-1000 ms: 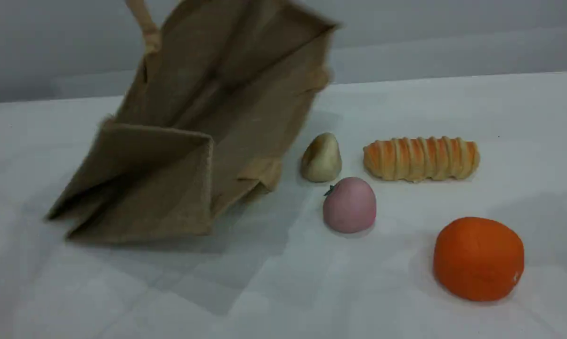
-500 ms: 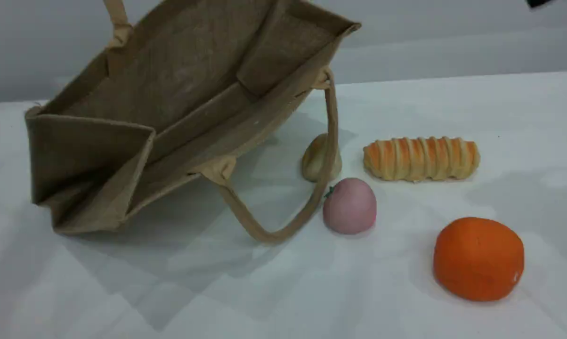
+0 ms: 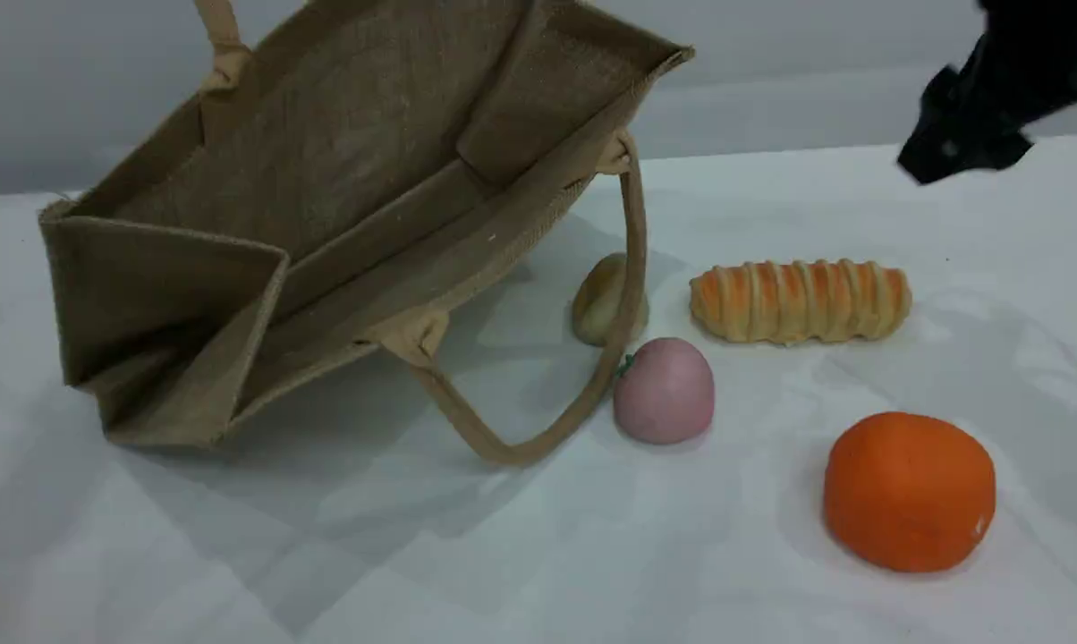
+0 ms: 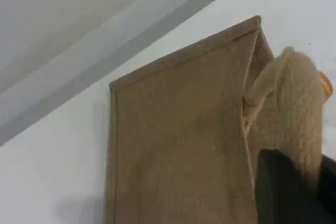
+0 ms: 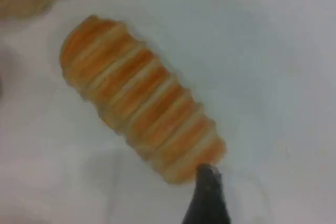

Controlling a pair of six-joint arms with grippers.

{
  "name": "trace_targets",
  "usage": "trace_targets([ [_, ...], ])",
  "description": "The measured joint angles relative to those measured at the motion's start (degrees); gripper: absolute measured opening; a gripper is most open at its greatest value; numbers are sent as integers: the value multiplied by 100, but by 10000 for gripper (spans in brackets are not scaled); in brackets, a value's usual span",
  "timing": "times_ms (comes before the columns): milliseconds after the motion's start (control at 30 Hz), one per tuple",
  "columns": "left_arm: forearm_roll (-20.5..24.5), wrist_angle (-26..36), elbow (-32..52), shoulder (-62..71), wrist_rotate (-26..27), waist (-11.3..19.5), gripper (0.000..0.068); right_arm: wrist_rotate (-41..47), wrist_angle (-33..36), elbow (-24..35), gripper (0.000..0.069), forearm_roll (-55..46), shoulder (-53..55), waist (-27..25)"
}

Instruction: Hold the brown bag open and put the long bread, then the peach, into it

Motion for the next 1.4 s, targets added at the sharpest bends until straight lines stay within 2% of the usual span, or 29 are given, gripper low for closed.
trace_targets([
  [200,0,-5,0,0,-5,0,101,-852,-520,0,486,-12,446,400],
  [333,0,-5,0,0,-5,0,101,-1103,-810,0,486,-27,732,470],
  [767,0,-5,0,0,-29,0,101,-1113,-1239,-40,486,-24,1392,470],
  [1167,5,-5,0,0,-23,0,101,-1097,-1081,-572,486,-9,1994,470],
  [1400,37,-5,0,0,-23,0,101,-1048,-1115,-589,485,-4,2018,470],
])
